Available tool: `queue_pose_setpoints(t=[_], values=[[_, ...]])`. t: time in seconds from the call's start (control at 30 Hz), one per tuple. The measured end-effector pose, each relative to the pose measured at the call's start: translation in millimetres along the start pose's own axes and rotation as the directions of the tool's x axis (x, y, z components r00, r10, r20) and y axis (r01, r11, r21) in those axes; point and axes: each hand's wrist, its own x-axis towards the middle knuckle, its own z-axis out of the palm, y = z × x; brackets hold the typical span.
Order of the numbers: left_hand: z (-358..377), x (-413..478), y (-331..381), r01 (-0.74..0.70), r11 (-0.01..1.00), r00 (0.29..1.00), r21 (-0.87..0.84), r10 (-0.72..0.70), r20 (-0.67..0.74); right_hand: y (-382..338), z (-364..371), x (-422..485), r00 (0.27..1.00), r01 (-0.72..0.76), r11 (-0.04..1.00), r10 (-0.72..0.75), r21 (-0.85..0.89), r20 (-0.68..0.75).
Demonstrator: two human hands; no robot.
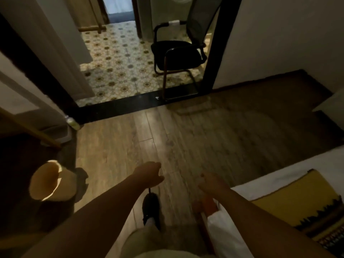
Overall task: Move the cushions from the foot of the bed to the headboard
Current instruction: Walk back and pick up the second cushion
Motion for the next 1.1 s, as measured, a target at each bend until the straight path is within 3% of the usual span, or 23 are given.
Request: queue_pose_setpoints(t=[0.2,0.4,0.6,0.73,0.9,1.1], values=[[-58,105,-17,-0.158,0.979,0.985,0.13,0.148,0.083,-24,-34,50,0.983,-0.121,0.987,0.134,0.106,-0.126],[-104,188,34,-0.335,0.929,0.937,0.156,0.311,0.158,-19,-72,85,0.94,-0.234,0.935,0.287,0.266,-0.184],[-134,269,130,-0.462,0.859,0.878,0.219,0.409,0.247,29,-123,120,0.906,-0.27,0.902,0.356,0.336,-0.228],[-150,309,207,-0.555,0.777,0.826,0.296,0.472,0.307,63,-166,133,0.883,-0.244,0.799,0.417,0.55,-0.215],[-149,337,298,-0.646,0.682,0.757,0.342,0.517,0.399,115,-204,132,0.857,-0.223,0.738,0.46,0.637,-0.233],[-130,352,404,-0.789,0.51,0.613,0.343,0.606,0.508,171,-227,109,0.705,-0.287,0.636,0.647,0.716,-0.292]])
